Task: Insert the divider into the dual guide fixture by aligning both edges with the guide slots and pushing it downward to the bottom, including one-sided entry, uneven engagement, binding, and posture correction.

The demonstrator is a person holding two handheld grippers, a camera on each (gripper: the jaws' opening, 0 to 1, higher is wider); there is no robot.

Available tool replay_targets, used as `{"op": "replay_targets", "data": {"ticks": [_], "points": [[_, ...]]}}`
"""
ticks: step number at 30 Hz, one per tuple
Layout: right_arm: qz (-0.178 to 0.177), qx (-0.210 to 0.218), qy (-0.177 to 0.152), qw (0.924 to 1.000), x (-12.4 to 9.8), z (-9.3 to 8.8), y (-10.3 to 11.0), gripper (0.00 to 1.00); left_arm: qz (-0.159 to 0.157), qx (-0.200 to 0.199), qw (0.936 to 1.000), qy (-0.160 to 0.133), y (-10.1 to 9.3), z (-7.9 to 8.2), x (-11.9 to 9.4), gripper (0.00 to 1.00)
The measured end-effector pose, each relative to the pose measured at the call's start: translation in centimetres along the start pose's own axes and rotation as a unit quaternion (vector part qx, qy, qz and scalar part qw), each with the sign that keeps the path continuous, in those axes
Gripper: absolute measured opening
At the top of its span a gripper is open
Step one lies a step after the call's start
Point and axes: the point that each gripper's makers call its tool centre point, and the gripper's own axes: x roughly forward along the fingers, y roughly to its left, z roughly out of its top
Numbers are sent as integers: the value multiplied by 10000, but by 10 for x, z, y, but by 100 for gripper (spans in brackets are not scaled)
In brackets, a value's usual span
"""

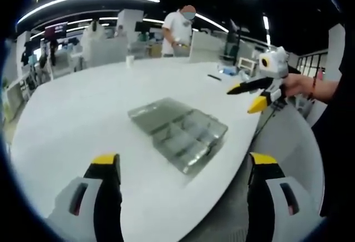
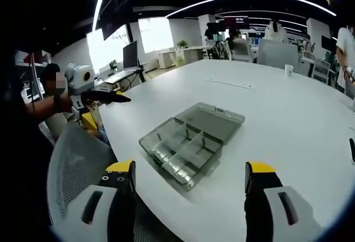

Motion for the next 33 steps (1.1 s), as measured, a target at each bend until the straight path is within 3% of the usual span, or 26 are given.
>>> {"op": "replay_targets", "data": {"ticks": [33], "points": [[67,-115,122,9998,2,0,3,80,-52,-22,10000,25,-1,-3,5,93]]}}
